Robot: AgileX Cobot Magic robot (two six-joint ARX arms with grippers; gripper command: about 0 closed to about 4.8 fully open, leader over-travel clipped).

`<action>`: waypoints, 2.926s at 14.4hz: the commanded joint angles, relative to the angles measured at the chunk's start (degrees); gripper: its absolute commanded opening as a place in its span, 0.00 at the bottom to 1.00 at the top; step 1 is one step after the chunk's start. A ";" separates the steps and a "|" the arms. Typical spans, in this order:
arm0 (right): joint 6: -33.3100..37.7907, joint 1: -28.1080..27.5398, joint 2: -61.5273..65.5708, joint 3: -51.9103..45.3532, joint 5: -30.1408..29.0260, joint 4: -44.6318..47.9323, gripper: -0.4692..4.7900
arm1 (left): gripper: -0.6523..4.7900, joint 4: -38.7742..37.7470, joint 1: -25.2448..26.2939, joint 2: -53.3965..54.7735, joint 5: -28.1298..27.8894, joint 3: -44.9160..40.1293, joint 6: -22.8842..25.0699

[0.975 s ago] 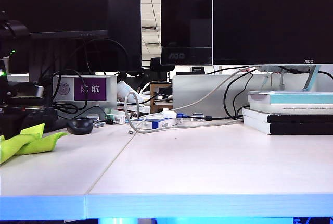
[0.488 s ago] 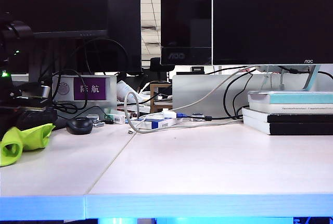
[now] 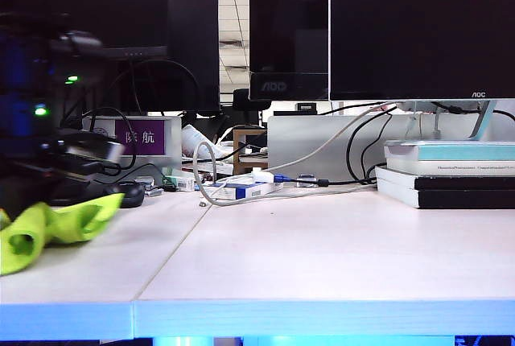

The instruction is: Wipe the table from left to right using the rag.

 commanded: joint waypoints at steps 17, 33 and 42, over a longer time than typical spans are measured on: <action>0.04 -0.17 -5.03 0.17 10.36 -16.98 0.08 | 0.11 -3.74 -21.18 2.34 9.42 -1.79 -4.42; 0.55 -0.24 -8.11 0.17 14.27 -20.94 0.08 | 0.11 -4.13 -31.04 11.98 10.69 13.46 -6.47; 1.05 -0.24 -9.70 0.17 16.83 -22.53 0.08 | 0.11 -1.46 -31.15 12.00 10.73 16.24 -7.72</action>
